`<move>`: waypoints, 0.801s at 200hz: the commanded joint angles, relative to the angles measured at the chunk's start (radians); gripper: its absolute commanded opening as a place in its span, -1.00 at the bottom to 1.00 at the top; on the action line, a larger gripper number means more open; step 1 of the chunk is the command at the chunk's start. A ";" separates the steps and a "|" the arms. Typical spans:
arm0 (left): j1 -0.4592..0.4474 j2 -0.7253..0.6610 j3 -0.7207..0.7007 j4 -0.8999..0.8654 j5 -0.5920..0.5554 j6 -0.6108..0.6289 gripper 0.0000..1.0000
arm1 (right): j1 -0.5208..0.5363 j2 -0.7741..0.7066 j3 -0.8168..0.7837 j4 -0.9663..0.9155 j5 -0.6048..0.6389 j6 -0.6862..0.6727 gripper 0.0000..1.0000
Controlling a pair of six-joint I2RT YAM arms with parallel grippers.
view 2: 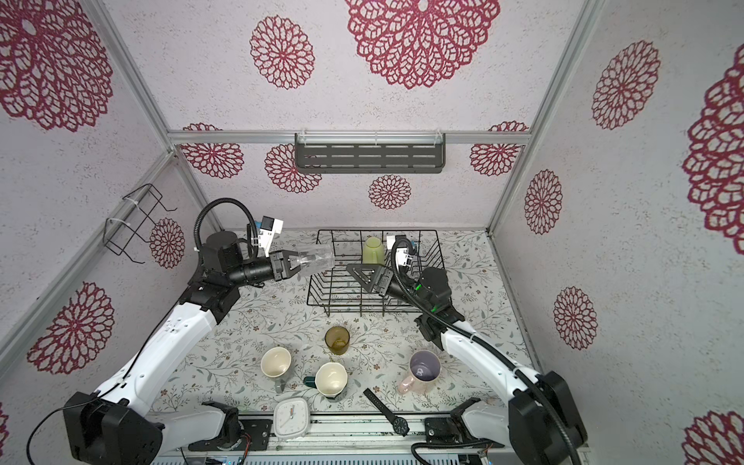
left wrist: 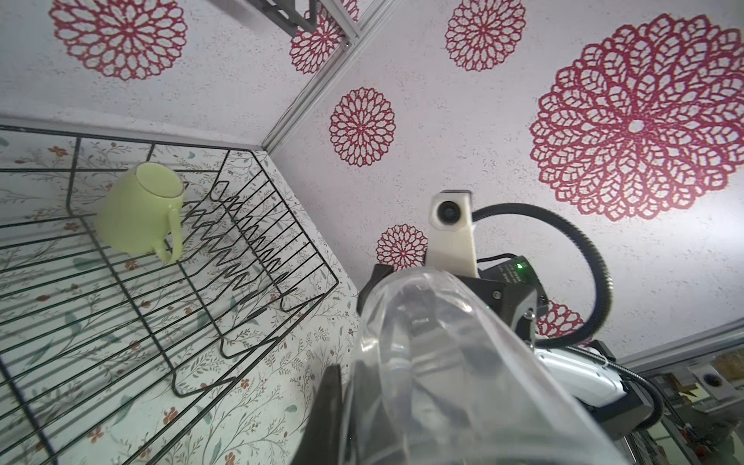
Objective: Load cups into a dish rack
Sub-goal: Place the cup upside down at the dish rack.
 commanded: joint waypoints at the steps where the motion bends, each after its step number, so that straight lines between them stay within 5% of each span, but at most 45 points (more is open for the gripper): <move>1: -0.016 0.020 0.006 0.068 0.042 0.031 -1.00 | 0.027 0.050 0.034 0.233 -0.088 0.220 0.97; 45: -0.029 0.058 0.019 0.030 0.047 0.082 -1.00 | 0.061 0.136 0.066 0.382 -0.087 0.368 0.95; 122: -0.071 0.090 0.013 0.012 0.081 0.129 -1.00 | 0.092 0.206 0.096 0.415 -0.074 0.379 0.75; 160: -0.095 0.091 0.007 0.000 0.080 0.184 -1.00 | 0.098 0.229 0.106 0.419 -0.071 0.408 0.81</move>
